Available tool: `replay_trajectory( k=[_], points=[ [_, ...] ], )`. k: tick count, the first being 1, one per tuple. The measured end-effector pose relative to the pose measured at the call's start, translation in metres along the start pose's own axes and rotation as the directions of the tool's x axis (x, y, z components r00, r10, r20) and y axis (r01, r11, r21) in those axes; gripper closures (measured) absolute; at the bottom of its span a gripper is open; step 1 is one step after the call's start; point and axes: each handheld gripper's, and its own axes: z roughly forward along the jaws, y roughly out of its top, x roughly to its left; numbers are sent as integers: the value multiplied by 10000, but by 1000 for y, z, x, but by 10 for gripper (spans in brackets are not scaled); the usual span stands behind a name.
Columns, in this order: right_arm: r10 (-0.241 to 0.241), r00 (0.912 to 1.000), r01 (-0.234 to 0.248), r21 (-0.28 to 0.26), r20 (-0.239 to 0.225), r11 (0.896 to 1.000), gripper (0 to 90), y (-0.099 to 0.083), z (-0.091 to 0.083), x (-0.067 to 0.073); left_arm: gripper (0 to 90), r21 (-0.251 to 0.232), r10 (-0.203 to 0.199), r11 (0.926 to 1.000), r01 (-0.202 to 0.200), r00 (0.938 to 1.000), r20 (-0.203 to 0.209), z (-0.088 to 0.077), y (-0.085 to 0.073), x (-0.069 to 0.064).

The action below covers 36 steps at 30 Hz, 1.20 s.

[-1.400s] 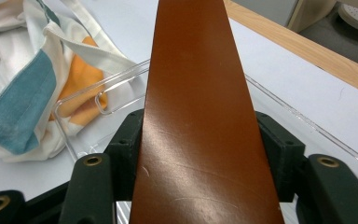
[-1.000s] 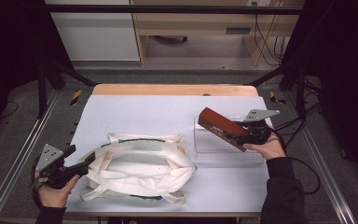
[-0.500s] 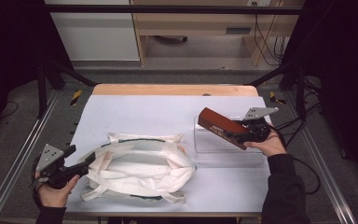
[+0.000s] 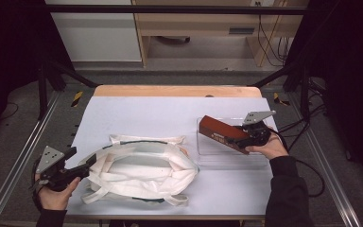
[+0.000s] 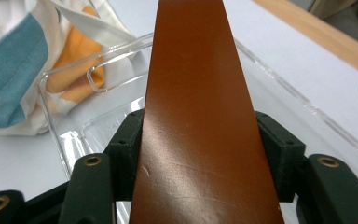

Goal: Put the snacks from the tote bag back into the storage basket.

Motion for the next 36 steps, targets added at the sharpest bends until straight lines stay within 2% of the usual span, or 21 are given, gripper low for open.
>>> replay_trajectory(
  k=[3,8,9,12,16,20,22,24,28,30,31,32,33,34,35,36],
  points=[
    [-29,10000,24,469,93,9989,429,0,6,3,208,10,12,10000,-12,10000,5,0,0,-1],
    [-51,9998,36,779,187,9970,429,1,10,4,208,16,29,10000,-29,10000,2,1,0,-1],
    [-49,9995,13,1107,319,9939,429,1,13,4,208,8,22,10000,-22,10000,5,0,0,-1],
    [22,9989,-93,1516,474,9884,427,2,17,5,208,11,2,10000,-2,10000,-2,0,0,-1],
    [130,9979,-241,1803,629,9833,423,1,20,4,208,17,9,10000,-9,10000,3,0,0,-1],
    [228,9976,-344,1852,646,9821,403,0,20,3,208,23,8,10000,-8,10000,1,0,0,-1],
    [196,9960,-379,2123,874,9765,384,-1,22,3,208,23,7,10000,-7,10000,0,0,0,-1],
    [274,9957,-456,2126,881,9761,378,-2,21,3,208,14,5,10000,-5,10000,0,0,0,-1],
    [289,9943,-446,1546,1022,9870,353,2,14,5,208,26,1,10000,-1,10000,-7,1,0,-1],
    [351,9931,-511,1431,1122,9884,346,4,12,7,208,26,1,10000,-1,10000,-7,1,0,-1],
    [633,9880,-776,990,1407,9921,360,8,5,11,208,30,9,10000,-9,10000,-10,0,0,-1],
    [929,9843,-1042,691,1499,9922,391,9,1,14,208,37,18,10000,-18,10000,-3,0,0,-1],
    [929,9843,-1042,691,1499,9922,391,9,1,14,209,37,18,10000,-18,10000,-3,0,0,-1],
    [1116,9817,-1201,471,1544,9916,437,9,-1,16,209,50,62,10000,-62,10000,0,0,0,-1],
    [1822,9670,-1891,225,1779,9817,521,11,-6,22,208,32,67,10000,-67,10000,-8,-1,0,-2],
    [2020,9618,-2076,113,1848,9781,573,12,-8,25,209,32,67,10000,-67,10000,-8,-1,0,-2]
  ],
)
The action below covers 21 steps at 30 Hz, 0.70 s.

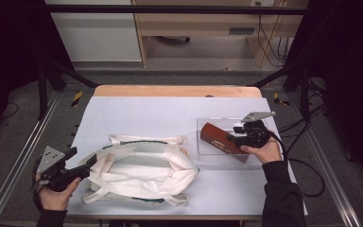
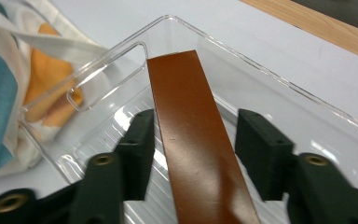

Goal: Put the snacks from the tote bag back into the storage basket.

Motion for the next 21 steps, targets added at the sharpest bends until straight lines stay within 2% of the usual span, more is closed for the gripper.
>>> replay_trajectory(
  k=[1,3,4,5,6,7,8,9,11,15,16,21],
  points=[
    [220,9998,-220,6,3,9998,598,-1,-1,4,209,-45,-36,10000,36,10000,17,0,0,0],
    [187,9995,-186,-50,244,9998,690,-6,-3,10,210,-42,-51,10000,51,10000,10,0,0,0],
    [187,9995,-186,-50,244,9998,690,-6,-3,10,210,-43,-55,10000,55,10000,13,0,0,1],
    [316,9987,-314,-57,392,9995,760,-12,-2,14,211,-5,-20,10000,20,10000,7,0,0,1],
    [316,9987,-314,-57,392,9995,760,-12,-2,14,211,-5,-20,10000,20,10000,7,0,0,1],
    [331,9976,-330,-29,609,9995,792,-16,-1,16,211,-6,-13,10000,13,10000,6,0,0,0],
    [554,9959,-552,-47,721,9985,867,-20,-2,17,211,-43,-42,10000,42,10000,14,0,0,0],
    [588,9954,-582,-98,752,9983,886,-22,-2,16,212,-43,-42,10000,42,10000,14,0,0,0],
    [822,9936,-819,-70,769,9966,900,-25,-2,18,213,-65,-67,10000,67,10000,33,0,0,0],
    [625,9950,-641,188,784,9978,900,-26,1,22,214,-63,-3,10000,3,10000,44,0,0,-1],
    [473,9949,-519,493,891,9974,900,-26,4,25,214,-56,39,10000,-39,10000,56,-1,1,-1],
    [557,9933,-639,801,1008,9947,900,-27,7,27,213,-128,57,9999,-57,10000,42,-2,1,-2]
  ],
)
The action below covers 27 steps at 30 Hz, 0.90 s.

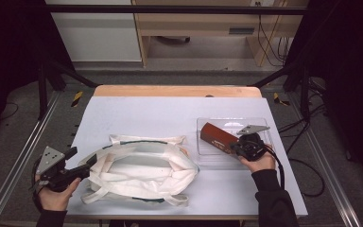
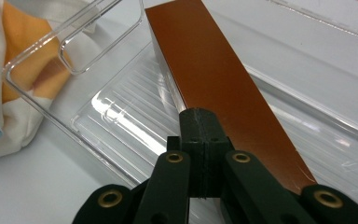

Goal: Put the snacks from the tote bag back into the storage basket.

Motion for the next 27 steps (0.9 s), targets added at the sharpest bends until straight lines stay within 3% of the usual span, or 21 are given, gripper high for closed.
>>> replay_trajectory(
  k=[5,27],
  points=[
    [-26,9996,16,350,297,9994,900,-1,5,1,205,-8,7,10000,-7,10000,-33,0,0,0],
    [433,9873,-475,240,1527,9986,900,10,19,-21,204,49,4,10000,-4,10000,-32,1,0,0]
  ],
)
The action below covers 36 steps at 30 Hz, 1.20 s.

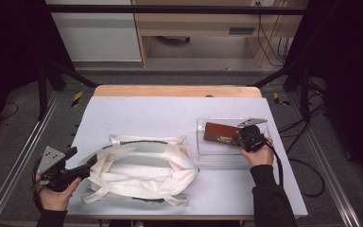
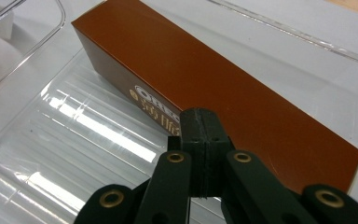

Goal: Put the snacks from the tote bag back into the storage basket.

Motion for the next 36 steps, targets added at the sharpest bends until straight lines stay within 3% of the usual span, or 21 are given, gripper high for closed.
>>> replay_trajectory(
  k=[10,26,30,36],
  points=[
    [104,9991,-98,-148,407,9998,900,1,5,-5,206,1,9,10000,-9,10000,5,0,0,0],
    [52,9986,-33,-365,527,9993,870,1,9,-9,207,-5,42,10000,-42,10000,60,0,0,0],
    [115,9991,-91,-581,412,9983,851,2,4,-7,206,-27,26,10000,-26,10000,59,-1,1,-1],
    [385,9989,-334,-1689,270,9851,690,1,-27,0,204,-104,-1,9999,2,10000,90,-2,1,-1]
  ],
)
